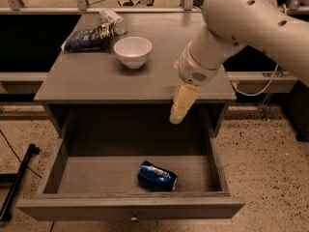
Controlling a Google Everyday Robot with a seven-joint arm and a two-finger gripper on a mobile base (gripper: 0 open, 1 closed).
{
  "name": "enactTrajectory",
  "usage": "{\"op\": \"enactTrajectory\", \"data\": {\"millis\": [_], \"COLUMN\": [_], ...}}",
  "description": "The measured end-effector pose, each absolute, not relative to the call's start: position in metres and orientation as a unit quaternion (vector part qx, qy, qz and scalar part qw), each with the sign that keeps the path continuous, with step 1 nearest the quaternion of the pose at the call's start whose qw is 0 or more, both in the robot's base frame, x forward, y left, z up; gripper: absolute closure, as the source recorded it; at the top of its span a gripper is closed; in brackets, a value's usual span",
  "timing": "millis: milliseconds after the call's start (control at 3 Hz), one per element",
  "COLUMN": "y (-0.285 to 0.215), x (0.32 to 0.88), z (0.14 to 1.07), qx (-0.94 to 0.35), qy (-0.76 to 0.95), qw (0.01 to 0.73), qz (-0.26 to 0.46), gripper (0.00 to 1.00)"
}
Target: Pick pepsi can from top drawer and place on counter
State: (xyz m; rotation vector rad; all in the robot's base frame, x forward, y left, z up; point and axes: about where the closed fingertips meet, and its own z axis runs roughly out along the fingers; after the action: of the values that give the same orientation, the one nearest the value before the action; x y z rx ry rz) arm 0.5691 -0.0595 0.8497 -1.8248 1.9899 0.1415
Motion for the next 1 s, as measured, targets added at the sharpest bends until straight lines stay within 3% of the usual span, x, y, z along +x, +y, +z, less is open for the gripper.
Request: {"op": "enactTrajectory", "data": {"millis": [333, 1000], "y": [-0.062, -0.047], "x": [0.503, 0.439], "z": [0.827, 0.737], "qx": [-0.655, -0.652], "qy": [0.724, 0.732], "qw": [0.197, 0.163], "qz": [0.091, 0.113], "gripper": [0.04, 0.33]}}
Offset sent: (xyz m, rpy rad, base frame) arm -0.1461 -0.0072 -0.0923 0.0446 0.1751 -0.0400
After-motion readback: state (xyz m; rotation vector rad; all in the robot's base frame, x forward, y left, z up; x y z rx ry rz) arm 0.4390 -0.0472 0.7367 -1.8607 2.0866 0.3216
